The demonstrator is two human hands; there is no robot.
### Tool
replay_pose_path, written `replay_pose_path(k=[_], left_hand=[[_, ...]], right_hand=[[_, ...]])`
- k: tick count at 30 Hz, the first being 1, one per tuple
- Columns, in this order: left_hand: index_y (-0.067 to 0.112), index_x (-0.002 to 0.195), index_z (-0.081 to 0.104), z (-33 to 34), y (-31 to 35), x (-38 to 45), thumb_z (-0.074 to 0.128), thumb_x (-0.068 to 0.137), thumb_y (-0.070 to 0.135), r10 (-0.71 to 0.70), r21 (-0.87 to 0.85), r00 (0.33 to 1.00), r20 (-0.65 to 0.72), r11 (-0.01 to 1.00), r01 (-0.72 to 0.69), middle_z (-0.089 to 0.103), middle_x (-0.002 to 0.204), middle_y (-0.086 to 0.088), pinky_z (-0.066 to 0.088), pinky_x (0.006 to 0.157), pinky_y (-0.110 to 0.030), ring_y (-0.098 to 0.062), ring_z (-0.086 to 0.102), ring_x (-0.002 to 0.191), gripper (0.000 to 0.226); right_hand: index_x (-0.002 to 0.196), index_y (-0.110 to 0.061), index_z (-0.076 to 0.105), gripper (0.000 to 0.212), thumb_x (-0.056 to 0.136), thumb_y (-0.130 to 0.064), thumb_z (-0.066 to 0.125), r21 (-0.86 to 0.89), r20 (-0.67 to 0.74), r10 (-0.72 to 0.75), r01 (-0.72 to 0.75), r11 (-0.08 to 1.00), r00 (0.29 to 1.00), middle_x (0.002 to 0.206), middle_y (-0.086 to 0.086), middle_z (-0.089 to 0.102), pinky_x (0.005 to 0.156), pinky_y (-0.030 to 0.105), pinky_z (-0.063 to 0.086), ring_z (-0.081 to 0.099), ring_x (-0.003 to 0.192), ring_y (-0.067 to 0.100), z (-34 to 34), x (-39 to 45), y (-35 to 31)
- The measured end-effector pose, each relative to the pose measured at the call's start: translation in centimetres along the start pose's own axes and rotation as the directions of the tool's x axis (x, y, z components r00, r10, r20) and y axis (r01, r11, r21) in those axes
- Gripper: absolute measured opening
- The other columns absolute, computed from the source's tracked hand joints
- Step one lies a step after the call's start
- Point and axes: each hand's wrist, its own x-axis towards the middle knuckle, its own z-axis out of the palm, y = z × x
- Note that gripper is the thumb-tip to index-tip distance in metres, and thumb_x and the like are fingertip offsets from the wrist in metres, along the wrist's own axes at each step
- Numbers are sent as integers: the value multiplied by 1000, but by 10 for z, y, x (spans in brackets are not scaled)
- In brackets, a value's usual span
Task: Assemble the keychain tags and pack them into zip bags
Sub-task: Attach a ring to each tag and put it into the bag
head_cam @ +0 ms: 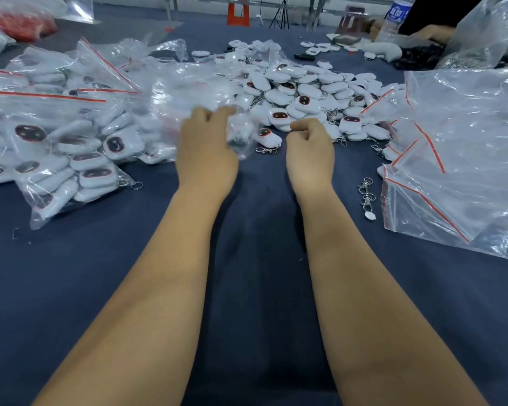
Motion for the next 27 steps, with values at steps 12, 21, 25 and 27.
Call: replay_pose_path(k=[12, 21, 25, 27], left_hand=[[20, 137, 46, 14, -9, -1, 60, 77, 24, -217, 101, 966, 142, 974, 204, 48, 132, -13, 33, 99, -38, -37, 32, 130, 61], [13, 98, 51, 9, 5, -5, 44, 72, -10, 124, -332, 992, -10, 935, -120, 35, 113, -2, 40, 75, -30, -25, 46, 98, 36], [16, 74, 59, 13, 2, -5, 41, 75, -15, 79, -310, 992, 97, 950, -46, 38, 112, 0, 37, 73, -22, -19, 47, 97, 36], [17, 80, 66, 15, -1, -3, 42, 77, -15, 36, -234, 981, 189, 972, 9, 43, 111, 0, 34, 76, -21, -19, 47, 101, 39]], right_hand=[[105, -22, 64, 20, 92, -24, 50, -581, 113, -172, 206, 787, 979, 110, -1, 64, 87, 33, 33, 49, 110, 25, 4, -1, 7], [123, -17, 59, 41, 99, -46, 42, -731, 136, -117, 180, 659, 984, 133, 9, 47, 104, 40, 24, 34, 127, 31, 9, 1, 13], [110, -24, 58, 23, 90, -34, 57, -610, 123, -113, 165, 775, 986, 115, -2, 56, 90, 34, 25, 42, 113, 23, 6, 2, 11], [97, -23, 52, 13, 89, -29, 60, -430, 118, -106, 146, 891, 987, 95, -8, 58, 85, 30, 32, 48, 97, 15, 6, 2, 11]])
